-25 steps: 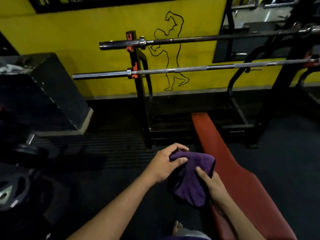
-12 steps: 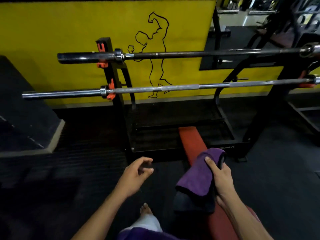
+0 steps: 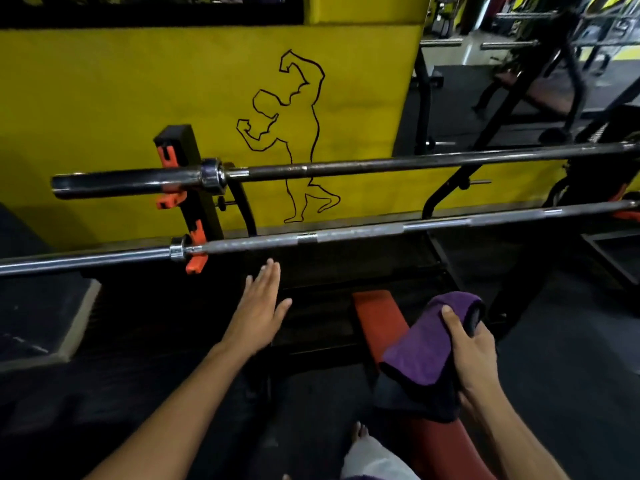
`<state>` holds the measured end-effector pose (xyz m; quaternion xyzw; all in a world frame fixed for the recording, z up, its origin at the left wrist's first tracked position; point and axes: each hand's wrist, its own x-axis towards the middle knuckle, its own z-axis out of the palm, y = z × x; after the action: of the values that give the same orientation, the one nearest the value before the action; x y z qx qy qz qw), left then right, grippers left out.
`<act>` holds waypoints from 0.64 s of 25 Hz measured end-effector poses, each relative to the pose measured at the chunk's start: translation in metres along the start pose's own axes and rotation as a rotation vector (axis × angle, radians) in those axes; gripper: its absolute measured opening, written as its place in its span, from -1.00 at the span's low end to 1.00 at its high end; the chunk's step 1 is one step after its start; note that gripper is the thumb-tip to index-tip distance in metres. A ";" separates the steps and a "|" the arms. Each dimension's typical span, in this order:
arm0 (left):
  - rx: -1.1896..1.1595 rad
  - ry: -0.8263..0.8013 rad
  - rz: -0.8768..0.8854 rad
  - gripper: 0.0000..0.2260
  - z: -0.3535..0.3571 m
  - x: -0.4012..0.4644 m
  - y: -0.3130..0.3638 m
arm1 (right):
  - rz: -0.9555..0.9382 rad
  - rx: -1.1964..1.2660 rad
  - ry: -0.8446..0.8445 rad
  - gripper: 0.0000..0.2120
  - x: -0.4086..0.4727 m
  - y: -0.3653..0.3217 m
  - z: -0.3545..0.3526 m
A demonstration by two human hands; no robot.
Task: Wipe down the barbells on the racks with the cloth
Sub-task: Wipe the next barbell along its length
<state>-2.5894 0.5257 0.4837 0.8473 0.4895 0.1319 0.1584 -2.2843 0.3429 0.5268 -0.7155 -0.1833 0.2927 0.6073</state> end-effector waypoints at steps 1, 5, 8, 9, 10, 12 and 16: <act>0.045 -0.005 0.004 -0.32 -0.003 0.022 -0.005 | -0.027 -0.022 -0.024 -0.89 0.019 -0.003 0.004; 0.135 -0.021 -0.042 -0.34 -0.015 0.090 -0.023 | -0.126 -0.202 -0.133 -0.92 0.097 -0.031 0.020; 0.152 -0.018 -0.106 -0.36 -0.020 0.142 -0.029 | -0.267 -0.342 -0.180 -0.86 0.157 -0.048 0.038; 0.168 -0.028 -0.127 -0.37 -0.018 0.156 -0.031 | -0.297 -0.381 -0.189 -0.84 0.176 -0.052 0.048; 0.196 -0.038 -0.150 -0.38 -0.015 0.165 -0.034 | -0.327 -0.419 -0.185 -0.81 0.194 -0.052 0.057; 0.307 -0.027 -0.193 -0.39 -0.003 0.177 -0.039 | -0.417 -0.485 -0.184 -0.78 0.220 -0.050 0.081; 0.391 0.018 -0.230 -0.38 0.016 0.177 -0.043 | -0.685 -0.637 -0.232 -0.81 0.246 -0.016 0.127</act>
<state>-2.5316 0.6982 0.4641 0.7992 0.6006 0.0232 0.0005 -2.1763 0.5947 0.4826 -0.7272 -0.5553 0.0830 0.3950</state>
